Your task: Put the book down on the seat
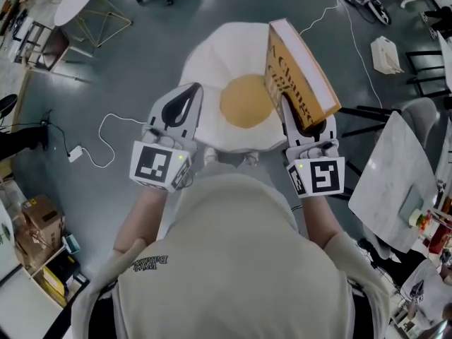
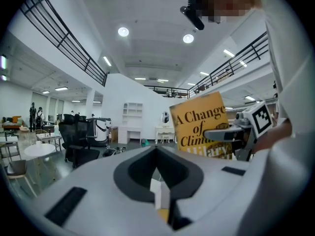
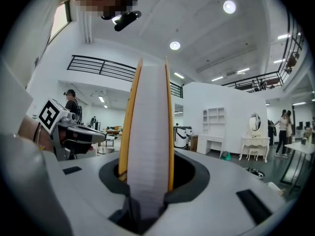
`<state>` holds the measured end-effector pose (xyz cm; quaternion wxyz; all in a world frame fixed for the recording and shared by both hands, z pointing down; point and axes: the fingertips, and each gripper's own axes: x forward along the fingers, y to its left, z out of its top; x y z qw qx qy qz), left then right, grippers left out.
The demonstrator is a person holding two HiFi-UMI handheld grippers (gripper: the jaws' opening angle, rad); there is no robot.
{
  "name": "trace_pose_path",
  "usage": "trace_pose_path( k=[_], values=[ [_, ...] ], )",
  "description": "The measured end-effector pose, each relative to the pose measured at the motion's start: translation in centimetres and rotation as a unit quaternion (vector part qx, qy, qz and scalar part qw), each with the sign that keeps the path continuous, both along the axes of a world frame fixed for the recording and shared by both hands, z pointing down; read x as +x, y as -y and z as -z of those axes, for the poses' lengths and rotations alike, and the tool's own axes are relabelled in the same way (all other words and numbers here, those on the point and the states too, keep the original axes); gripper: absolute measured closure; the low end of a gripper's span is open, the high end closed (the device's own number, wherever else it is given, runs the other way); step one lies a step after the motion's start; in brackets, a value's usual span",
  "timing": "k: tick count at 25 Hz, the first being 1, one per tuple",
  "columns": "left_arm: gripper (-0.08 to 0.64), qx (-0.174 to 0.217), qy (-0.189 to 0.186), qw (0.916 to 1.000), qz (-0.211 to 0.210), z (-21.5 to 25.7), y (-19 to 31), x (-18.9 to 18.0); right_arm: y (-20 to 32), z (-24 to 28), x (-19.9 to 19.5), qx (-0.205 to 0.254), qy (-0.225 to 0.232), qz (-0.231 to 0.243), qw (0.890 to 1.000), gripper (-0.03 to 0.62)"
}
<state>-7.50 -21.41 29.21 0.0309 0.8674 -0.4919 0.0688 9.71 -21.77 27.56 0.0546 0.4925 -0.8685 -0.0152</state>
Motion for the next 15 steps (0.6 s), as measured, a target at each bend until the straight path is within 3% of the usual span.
trace_pose_path(
  k=[9, 15],
  values=[
    [0.55, -0.006, 0.006, 0.9999, 0.013, -3.3, 1.7, -0.9, 3.3, -4.3, -2.1, -0.033, -0.017, 0.025, 0.999, 0.445],
    [0.55, -0.034, 0.011, 0.9991, 0.024, -6.4, 3.8, -2.3, 7.5, -10.6, -4.3, -0.087, -0.038, 0.024, 0.995, 0.445]
  ],
)
